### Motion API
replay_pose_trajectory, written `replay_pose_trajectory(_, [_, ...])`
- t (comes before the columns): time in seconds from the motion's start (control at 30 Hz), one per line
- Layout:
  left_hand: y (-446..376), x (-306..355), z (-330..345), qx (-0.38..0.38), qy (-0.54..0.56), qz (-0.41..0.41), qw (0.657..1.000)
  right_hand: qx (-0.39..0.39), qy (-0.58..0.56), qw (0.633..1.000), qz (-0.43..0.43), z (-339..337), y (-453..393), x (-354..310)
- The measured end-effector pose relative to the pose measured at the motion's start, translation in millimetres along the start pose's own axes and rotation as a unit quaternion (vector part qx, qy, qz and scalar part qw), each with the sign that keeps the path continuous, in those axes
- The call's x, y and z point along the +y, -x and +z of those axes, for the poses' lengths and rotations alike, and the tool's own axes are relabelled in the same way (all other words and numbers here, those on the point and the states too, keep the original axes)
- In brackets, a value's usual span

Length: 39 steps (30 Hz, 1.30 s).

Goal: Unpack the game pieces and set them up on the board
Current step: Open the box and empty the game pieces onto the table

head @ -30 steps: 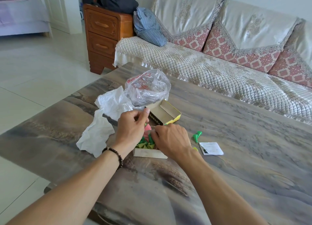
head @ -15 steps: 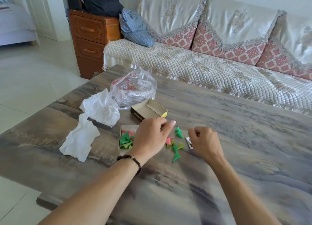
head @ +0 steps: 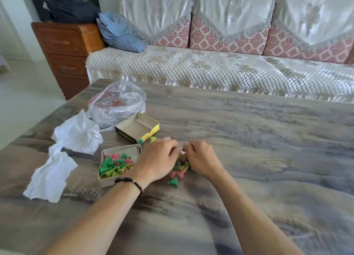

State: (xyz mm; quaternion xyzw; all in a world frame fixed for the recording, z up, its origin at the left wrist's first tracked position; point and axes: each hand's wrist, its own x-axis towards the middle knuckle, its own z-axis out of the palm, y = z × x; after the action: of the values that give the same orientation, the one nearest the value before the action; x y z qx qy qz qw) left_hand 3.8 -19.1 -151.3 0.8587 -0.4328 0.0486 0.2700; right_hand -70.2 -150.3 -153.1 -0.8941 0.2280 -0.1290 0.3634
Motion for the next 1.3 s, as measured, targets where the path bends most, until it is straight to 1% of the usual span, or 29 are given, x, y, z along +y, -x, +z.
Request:
replay_pose_trajectory(0.07, [7,-2,-9,0.017,0.042,0.004,0.999,0.011,0.007,1.0,-0.016,-3,3,-5])
replay_pose_trajectory(0.17, [17,-12,-29,0.053,0.088,-0.023,0.994,0.034,0.06,0.995,-0.071,-7,8,-13])
replay_pose_trajectory(0.27, [35,-37,-52,0.068,0.032,-0.06,0.995,0.037,0.093,0.989,-0.113,-3,13,-23])
replay_pose_trajectory(0.33, [47,-53,-62,0.05,-0.007,-0.085,0.995,0.053,0.119,0.983,-0.133,2,16,-33])
replay_pose_trajectory(0.43, [67,-75,-69,0.005,-0.043,-0.119,0.992,0.05,0.115,0.969,-0.211,21,24,-56])
replay_pose_trajectory(0.5, [75,-83,-68,-0.031,-0.08,-0.109,0.99,0.025,0.116,0.958,-0.261,37,28,-71])
replay_pose_trajectory(0.57, [77,-86,-66,-0.036,-0.093,-0.077,0.992,-0.009,0.146,0.949,-0.281,51,28,-80])
replay_pose_trajectory(0.7, [77,-90,-66,-0.032,-0.065,-0.072,0.995,-0.07,0.226,0.93,-0.282,64,22,-90])
replay_pose_trajectory(0.87, [76,-103,-68,-0.022,-0.056,-0.07,0.996,-0.097,0.307,0.904,-0.28,72,14,-94])
replay_pose_trajectory(1.0, [73,-103,-70,-0.011,-0.054,-0.061,0.997,-0.123,0.295,0.913,-0.253,76,11,-91])
replay_pose_trajectory(1.07, [72,-102,-69,-0.015,-0.058,-0.056,0.997,-0.138,0.286,0.918,-0.239,77,10,-91])
replay_pose_trajectory(1.2, [71,-103,-70,-0.021,-0.08,-0.034,0.996,-0.15,0.302,0.912,-0.234,80,8,-94])
replay_pose_trajectory(1.3, [69,-104,-71,-0.04,-0.064,-0.028,0.997,-0.18,0.283,0.919,-0.208,76,4,-95])
